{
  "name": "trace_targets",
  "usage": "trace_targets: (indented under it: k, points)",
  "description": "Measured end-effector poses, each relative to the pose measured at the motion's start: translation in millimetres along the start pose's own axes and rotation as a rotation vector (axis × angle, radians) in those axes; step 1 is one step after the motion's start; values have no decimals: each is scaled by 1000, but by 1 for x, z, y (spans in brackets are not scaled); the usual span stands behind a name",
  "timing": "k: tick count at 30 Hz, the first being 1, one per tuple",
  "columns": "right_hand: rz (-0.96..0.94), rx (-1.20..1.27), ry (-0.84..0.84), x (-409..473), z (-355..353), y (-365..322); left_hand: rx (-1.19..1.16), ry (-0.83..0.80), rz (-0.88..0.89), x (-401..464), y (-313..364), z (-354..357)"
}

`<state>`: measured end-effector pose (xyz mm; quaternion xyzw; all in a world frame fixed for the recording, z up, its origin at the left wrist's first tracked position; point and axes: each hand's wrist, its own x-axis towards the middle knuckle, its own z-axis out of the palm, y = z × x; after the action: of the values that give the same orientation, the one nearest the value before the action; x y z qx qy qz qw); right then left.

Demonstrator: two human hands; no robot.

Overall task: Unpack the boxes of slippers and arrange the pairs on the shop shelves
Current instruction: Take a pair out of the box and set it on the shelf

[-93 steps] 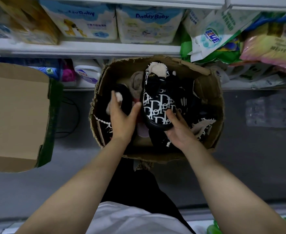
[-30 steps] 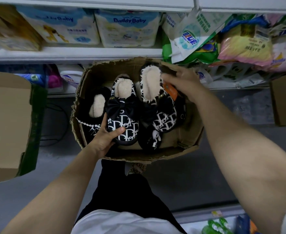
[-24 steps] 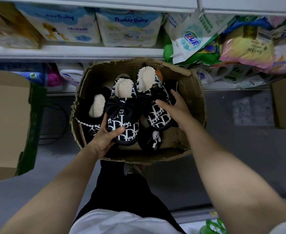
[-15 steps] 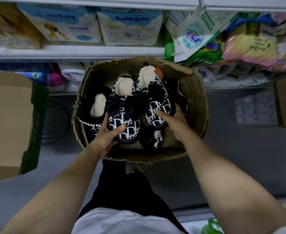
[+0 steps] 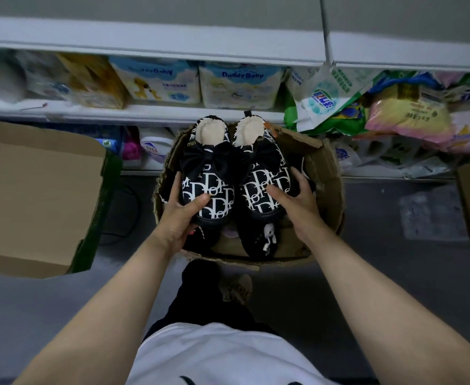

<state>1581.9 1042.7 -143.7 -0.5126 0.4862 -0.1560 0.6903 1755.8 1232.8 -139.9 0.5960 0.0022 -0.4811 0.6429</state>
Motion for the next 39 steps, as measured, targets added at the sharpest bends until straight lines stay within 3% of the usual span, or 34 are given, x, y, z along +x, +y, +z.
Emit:
trace_targets:
  k: [5, 13, 20, 27, 39]
  points:
    - [-163, 167, -103, -20, 27, -42, -20, -4, 222, -30, 54, 2]
    - [-404, 241, -246, -43, 83, -138, -55, -3, 531, -74, 153, -14]
    - [-533, 287, -290, -57, 130, -216, -74, -36, 694, -84, 234, -31]
    - [-612, 331, -309, -54, 198, -281, -113, -9, 759, -58, 329, -67]
    - [-637, 391, -245, -24, 323, -348, 8, 82, 677, 20, 494, -152]
